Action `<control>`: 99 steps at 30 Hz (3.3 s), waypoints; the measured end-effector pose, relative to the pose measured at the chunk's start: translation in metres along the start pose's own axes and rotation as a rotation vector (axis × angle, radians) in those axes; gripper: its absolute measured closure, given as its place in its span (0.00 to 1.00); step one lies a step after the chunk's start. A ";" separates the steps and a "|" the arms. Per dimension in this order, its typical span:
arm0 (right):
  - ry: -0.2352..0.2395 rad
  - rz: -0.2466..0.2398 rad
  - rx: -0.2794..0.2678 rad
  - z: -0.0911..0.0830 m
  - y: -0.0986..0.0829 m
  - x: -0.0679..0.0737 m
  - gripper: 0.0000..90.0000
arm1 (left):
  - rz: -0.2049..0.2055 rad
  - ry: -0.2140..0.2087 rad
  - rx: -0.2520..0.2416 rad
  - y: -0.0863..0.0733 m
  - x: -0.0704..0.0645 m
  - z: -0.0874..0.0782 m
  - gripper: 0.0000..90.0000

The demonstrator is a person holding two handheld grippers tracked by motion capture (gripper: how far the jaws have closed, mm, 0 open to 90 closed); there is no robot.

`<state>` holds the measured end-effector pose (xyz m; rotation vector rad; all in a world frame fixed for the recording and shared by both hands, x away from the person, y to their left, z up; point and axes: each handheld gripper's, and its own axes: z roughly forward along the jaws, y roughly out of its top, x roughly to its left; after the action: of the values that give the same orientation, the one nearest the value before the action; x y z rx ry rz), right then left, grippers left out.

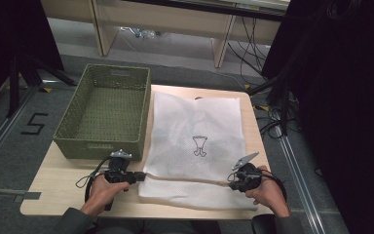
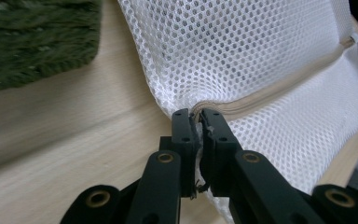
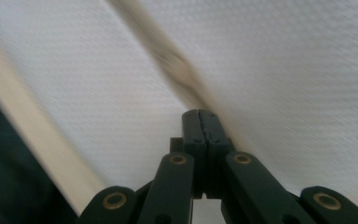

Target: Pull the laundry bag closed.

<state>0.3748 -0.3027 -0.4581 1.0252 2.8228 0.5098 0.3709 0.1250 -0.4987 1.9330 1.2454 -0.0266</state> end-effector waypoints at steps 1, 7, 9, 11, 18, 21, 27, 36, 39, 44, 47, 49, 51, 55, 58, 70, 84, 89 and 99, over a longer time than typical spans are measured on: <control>-0.007 0.017 0.005 -0.001 -0.004 -0.004 1.00 | -0.009 0.002 -0.007 0.000 0.002 -0.001 0.93; 0.069 0.032 -0.089 -0.008 -0.008 -0.006 1.00 | 0.001 -0.013 -0.002 0.001 -0.003 0.001 0.93; 0.078 0.013 -0.097 -0.005 -0.005 -0.004 1.00 | 0.002 -0.016 0.007 0.001 -0.003 0.002 0.93; 0.092 0.006 -0.101 -0.002 -0.001 -0.001 0.97 | -0.002 -0.017 0.005 0.000 -0.002 0.002 0.92; 0.080 -0.019 -0.100 0.012 0.008 0.000 0.81 | 0.001 -0.024 0.009 0.000 -0.003 0.002 0.92; 0.076 -0.074 -0.080 0.018 0.013 0.005 0.76 | 0.002 -0.027 0.011 0.000 -0.003 0.003 0.92; 0.065 -0.128 -0.052 0.026 0.019 0.006 0.75 | 0.000 -0.031 0.015 -0.001 -0.003 0.004 0.91; 0.119 -0.144 -0.050 0.026 0.019 0.005 0.90 | -0.002 -0.032 0.013 -0.001 -0.003 0.004 0.91; 0.138 -0.135 -0.064 0.024 0.018 0.004 0.91 | -0.001 -0.032 0.013 -0.001 -0.003 0.004 0.91; 0.147 -0.104 -0.086 0.019 0.015 0.003 0.91 | -0.002 -0.032 0.011 -0.001 -0.004 0.004 0.91; 0.148 -0.080 -0.086 0.018 0.014 0.003 0.91 | -0.001 -0.030 0.009 -0.001 -0.004 0.004 0.91; 0.145 -0.064 -0.098 0.016 0.014 0.003 0.91 | 0.001 -0.029 0.010 -0.001 -0.004 0.003 0.91; 0.164 -0.036 -0.113 0.015 0.012 0.001 0.91 | 0.000 -0.029 0.009 -0.001 -0.004 0.004 0.91; 0.170 0.025 -0.115 0.012 0.010 0.003 0.91 | 0.002 -0.027 0.011 -0.001 -0.004 0.004 0.91; 0.126 -0.033 -0.106 0.012 0.013 0.005 0.91 | 0.001 -0.027 0.012 -0.001 -0.004 0.004 0.91; -0.007 -0.088 -0.002 0.010 0.015 0.010 0.92 | 0.003 -0.011 0.010 -0.001 -0.004 0.004 0.93; -0.061 -0.025 0.065 0.004 -0.005 -0.002 0.92 | 0.004 -0.010 0.007 -0.001 -0.004 0.002 0.93; -0.081 -0.010 0.086 0.003 -0.010 -0.006 0.92 | 0.003 -0.011 0.005 -0.001 -0.004 0.002 0.93; -0.134 0.038 0.117 -0.003 -0.028 -0.016 0.92 | 0.000 -0.011 0.000 -0.001 -0.003 0.001 0.94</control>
<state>0.3702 -0.3337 -0.4651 1.0912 2.7473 0.2709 0.3690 0.1221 -0.4984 1.9303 1.2380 -0.0371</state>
